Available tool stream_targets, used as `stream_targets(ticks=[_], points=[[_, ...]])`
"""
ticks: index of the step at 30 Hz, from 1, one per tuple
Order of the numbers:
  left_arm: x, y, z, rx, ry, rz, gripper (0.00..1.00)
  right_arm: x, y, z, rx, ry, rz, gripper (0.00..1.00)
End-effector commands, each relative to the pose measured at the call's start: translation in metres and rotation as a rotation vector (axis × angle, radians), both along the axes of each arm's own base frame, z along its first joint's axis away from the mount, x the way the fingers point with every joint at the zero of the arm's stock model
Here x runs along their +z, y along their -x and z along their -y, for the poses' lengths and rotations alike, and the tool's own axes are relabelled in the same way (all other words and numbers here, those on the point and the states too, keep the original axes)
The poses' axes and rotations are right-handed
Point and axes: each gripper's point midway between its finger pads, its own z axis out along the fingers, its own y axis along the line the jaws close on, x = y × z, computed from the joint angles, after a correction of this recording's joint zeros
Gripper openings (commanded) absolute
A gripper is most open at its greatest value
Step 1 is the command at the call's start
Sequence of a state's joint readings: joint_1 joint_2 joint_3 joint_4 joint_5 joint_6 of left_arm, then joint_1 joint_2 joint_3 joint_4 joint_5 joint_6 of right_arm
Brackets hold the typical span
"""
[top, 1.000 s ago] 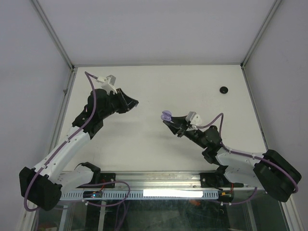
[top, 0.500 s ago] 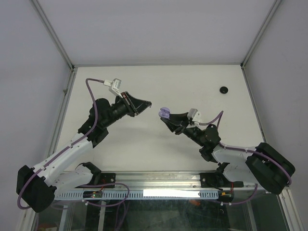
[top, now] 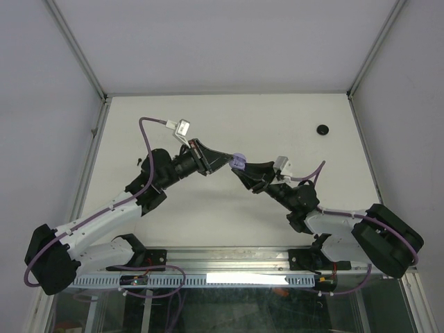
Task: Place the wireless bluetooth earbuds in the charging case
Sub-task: Place the earbud in the charging case, then close the charging case.
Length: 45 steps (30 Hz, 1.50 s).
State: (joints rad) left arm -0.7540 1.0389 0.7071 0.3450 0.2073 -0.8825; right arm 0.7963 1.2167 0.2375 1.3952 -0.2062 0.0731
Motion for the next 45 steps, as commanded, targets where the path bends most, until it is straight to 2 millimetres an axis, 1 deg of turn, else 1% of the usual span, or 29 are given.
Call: stream_targets(ticks=[1, 7, 20, 26, 29, 32, 37, 45], points=[[0.018, 0.002, 0.007, -0.002, 0.06, 0.044, 0.08, 0.036, 0.005, 0.005, 0.002, -0.095, 0.088, 0.0], [0.016, 0.002, 0.01, -0.002, 0.056, 0.045, 0.08, 0.037, 0.007, 0.006, 0.003, -0.098, 0.092, 0.0], [0.004, 0.002, 0.016, -0.013, 0.029, 0.023, 0.08, 0.04, 0.009, 0.009, 0.001, -0.105, 0.101, 0.0], [-0.001, 0.003, 0.015, -0.008, 0.018, 0.009, 0.09, 0.041, 0.009, 0.01, -0.005, -0.109, 0.108, 0.0], [-0.004, 0.002, 0.012, 0.012, 0.004, 0.004, 0.14, 0.042, 0.01, 0.011, -0.004, -0.109, 0.11, 0.0], [-0.002, 0.0, 0.009, 0.025, -0.011, 0.017, 0.23, 0.042, 0.011, 0.011, -0.003, -0.109, 0.112, 0.0], [0.0, 0.0, 0.01, 0.023, -0.039, 0.033, 0.32, 0.043, 0.012, 0.011, 0.003, -0.11, 0.114, 0.0], [0.004, -0.005, 0.007, 0.05, -0.089, 0.069, 0.4, 0.042, 0.013, 0.011, 0.005, -0.108, 0.115, 0.0]])
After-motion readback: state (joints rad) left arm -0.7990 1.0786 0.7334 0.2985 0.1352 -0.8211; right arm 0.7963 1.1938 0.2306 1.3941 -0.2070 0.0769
